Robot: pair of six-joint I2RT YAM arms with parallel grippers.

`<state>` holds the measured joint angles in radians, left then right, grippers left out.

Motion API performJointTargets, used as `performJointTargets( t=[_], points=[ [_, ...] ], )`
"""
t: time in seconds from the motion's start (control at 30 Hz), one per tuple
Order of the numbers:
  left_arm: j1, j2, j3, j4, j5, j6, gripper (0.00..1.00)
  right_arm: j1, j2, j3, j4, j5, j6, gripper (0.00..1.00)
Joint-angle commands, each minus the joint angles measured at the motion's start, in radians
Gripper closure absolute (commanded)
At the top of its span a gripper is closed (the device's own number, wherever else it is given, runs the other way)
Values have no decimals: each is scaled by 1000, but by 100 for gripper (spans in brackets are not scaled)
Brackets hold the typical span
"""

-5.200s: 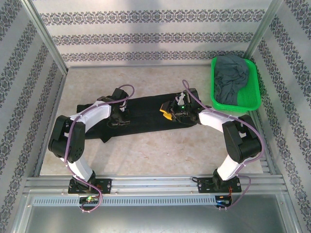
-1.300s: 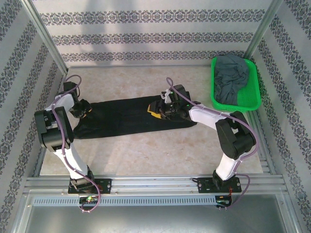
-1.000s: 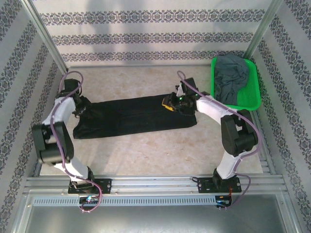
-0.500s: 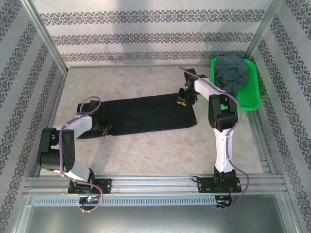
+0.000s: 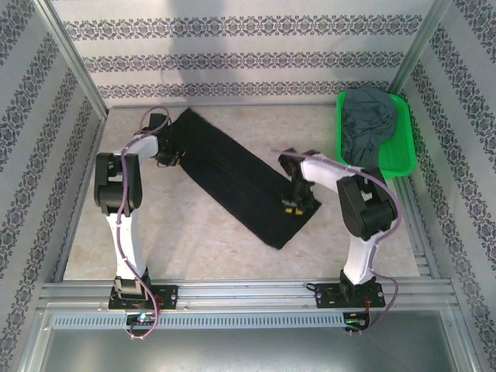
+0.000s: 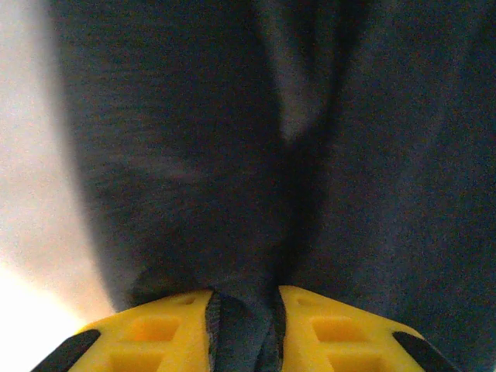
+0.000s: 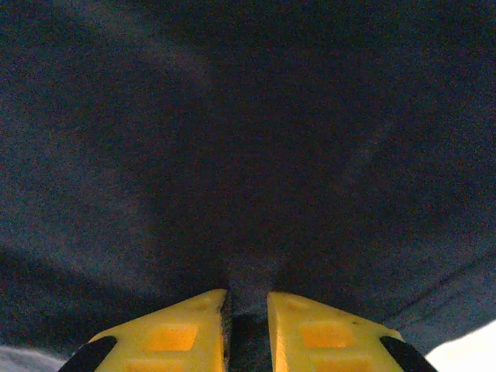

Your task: Fold and stack the t-shirts

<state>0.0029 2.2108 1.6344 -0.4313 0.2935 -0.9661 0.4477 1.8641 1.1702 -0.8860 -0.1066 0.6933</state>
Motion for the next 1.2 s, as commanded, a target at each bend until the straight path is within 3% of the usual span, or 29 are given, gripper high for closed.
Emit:
performJointTargets(
  t=[0.0, 0.23, 0.4, 0.53, 0.6, 0.67, 0.77, 0.87, 1.0, 1.17],
  points=[
    [-61, 147, 141, -53, 63, 39, 72, 109, -35, -165, 66, -75, 164, 78],
    [-191, 376, 440, 10, 144, -54, 72, 323, 12, -161, 301, -254, 401, 77],
    [-232, 539, 773, -40, 183, -49, 66, 333, 2, -93, 375, -270, 461, 73],
    [-236, 463, 819, -68, 147, 16, 56, 311, -122, -104, 318, -196, 446, 64],
    [-237, 353, 729, -73, 101, 47, 48, 292, -210, -151, 302, -162, 438, 62],
    [-237, 184, 523, -5, 62, 50, 44, 262, -302, -223, 287, -129, 423, 61],
    [-238, -61, 184, 84, 40, 22, 43, 223, -416, -307, 250, -97, 372, 59],
    [-247, -263, -145, 109, 87, 0, 45, 205, -482, -381, 241, -104, 337, 56],
    [-282, -496, -525, 37, 158, 10, 51, 210, -492, -450, 290, -164, 332, 55],
    [-370, -714, -810, -114, 223, 38, 50, 274, -425, -428, 291, -189, 346, 55]
  ],
)
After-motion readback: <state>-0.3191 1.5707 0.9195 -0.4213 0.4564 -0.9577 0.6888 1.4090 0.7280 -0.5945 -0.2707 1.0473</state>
